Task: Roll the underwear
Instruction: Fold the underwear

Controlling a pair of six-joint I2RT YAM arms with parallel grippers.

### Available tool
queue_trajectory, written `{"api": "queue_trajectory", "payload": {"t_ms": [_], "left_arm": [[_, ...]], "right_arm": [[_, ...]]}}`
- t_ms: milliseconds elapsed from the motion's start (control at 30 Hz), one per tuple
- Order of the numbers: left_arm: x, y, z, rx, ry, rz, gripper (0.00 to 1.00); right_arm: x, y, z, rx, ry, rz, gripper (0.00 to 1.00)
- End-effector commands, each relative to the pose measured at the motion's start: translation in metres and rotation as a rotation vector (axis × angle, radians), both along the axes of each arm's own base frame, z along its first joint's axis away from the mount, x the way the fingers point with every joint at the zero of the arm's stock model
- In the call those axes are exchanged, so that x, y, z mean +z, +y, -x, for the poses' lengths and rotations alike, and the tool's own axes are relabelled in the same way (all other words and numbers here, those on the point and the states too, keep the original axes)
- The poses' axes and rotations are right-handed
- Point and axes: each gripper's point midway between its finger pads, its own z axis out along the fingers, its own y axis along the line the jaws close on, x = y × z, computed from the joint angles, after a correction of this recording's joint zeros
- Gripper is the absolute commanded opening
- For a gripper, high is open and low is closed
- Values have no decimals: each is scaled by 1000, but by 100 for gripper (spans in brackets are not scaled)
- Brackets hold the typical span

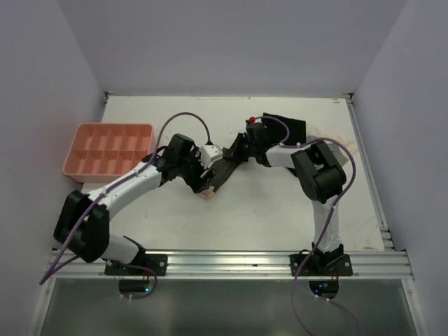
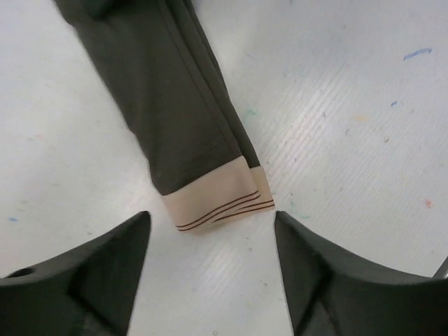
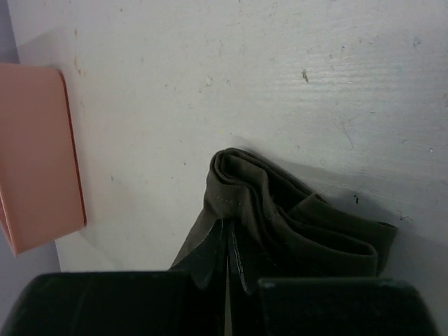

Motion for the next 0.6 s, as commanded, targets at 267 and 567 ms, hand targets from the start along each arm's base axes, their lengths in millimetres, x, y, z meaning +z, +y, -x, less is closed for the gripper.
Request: {"api": "queue_trajectory", "payload": {"t_ms": [267, 567], "left_arm": [[141, 19, -77, 240, -194, 353, 100], [186, 88, -116, 387, -295, 457, 100]], "right_arm": [[134, 45, 22, 174, -258, -70, 25], [57, 105, 85, 253, -16, -128, 23]]}}
